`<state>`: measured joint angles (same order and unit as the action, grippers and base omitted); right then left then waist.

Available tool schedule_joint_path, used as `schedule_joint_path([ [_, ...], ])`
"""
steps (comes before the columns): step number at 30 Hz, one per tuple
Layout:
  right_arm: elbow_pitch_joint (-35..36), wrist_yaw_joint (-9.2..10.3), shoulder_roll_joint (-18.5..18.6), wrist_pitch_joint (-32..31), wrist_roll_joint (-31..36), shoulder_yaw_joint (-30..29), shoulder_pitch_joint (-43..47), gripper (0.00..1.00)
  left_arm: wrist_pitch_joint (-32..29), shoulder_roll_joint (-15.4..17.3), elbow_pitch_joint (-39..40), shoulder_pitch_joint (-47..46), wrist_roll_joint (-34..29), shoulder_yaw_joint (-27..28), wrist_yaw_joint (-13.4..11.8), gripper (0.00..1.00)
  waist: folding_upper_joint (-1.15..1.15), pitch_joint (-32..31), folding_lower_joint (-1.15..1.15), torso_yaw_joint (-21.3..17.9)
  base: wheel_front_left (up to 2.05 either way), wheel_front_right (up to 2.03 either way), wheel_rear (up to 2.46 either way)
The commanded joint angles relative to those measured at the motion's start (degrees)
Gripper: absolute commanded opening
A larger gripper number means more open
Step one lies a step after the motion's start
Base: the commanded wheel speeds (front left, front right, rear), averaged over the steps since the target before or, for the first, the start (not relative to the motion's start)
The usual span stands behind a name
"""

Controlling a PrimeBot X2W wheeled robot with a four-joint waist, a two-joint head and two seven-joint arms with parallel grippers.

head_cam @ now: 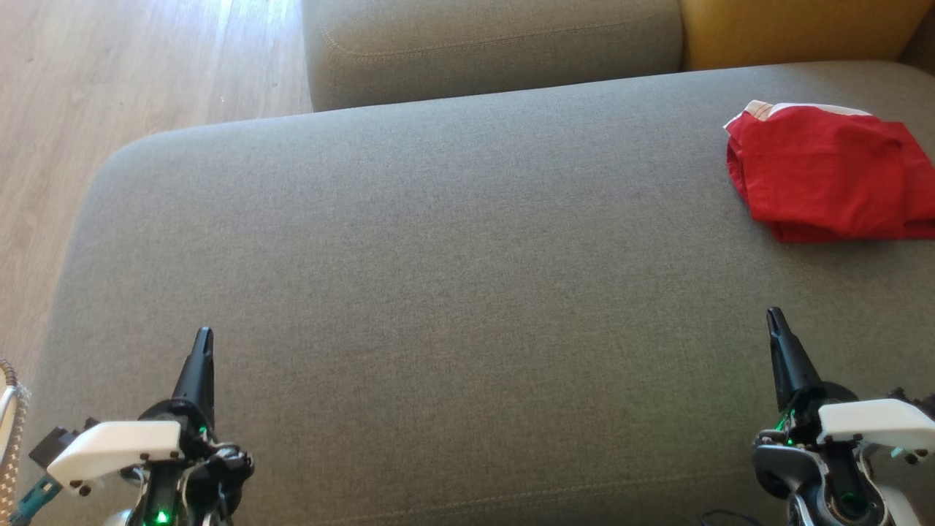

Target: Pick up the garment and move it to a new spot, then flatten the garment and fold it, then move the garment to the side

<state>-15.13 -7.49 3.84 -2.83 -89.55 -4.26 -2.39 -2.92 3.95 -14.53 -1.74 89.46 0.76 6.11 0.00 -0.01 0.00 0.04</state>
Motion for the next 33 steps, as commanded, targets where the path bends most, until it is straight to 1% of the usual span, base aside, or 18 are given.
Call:
schedule_joint_path([
  [1,1.5,0.00,1.0,-0.8,-2.2,0.7,-3.1,0.00,-0.6,1.0,1.1,-3.6,2.3,2.3,0.8,0.00,0.00,0.0,0.00,0.0,0.00,0.00,0.00],
  [5,1.2,0.00,1.0,-1.5,-4.9,0.5,-3.7,0.00,-1.3,1.0,0.6,-4.3,5.1,2.9,1.4,0.00,0.00,0.2,0.00,0.0,0.00,0.00,0.00],
  [33,1.2,0.00,0.5,-2.0,-4.4,-0.2,-3.7,0.00,-1.8,0.5,0.5,-4.4,4.5,3.6,1.4,0.00,0.00,0.2,0.00,0.0,0.00,0.00,0.00],
])
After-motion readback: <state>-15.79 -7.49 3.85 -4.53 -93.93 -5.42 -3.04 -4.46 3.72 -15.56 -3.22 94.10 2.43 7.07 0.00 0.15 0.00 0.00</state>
